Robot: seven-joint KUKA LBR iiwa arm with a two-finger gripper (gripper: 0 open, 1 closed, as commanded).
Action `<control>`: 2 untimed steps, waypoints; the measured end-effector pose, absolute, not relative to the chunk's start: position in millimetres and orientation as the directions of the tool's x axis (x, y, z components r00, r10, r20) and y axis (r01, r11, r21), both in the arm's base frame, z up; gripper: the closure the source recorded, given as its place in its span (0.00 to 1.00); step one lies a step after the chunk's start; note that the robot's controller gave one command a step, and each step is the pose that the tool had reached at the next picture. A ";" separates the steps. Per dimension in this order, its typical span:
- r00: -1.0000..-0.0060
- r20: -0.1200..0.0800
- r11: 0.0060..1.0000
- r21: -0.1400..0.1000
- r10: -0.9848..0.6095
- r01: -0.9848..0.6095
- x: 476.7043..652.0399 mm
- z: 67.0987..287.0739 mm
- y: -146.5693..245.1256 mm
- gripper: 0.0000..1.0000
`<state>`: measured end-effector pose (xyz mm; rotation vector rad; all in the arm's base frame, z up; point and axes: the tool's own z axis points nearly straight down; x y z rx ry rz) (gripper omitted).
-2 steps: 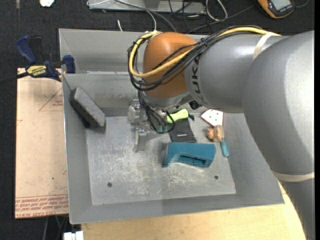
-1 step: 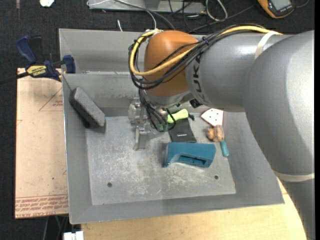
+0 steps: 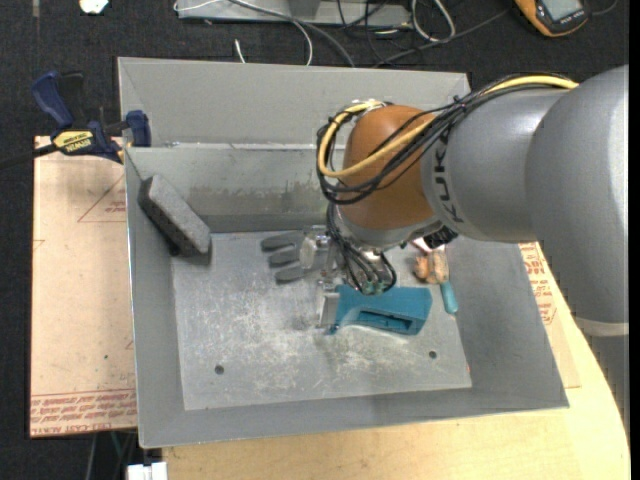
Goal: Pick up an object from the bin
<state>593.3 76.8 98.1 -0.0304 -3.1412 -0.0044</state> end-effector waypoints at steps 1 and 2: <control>-0.997 0.003 0.997 0.001 -0.080 -0.080 574.3 116.0 57.2 0.00; -0.999 -0.002 0.999 0.006 -0.036 -0.036 549.8 103.5 14.2 0.00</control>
Offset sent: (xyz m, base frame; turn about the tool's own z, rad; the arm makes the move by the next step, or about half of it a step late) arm -0.0533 -0.0819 -0.0046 -0.0234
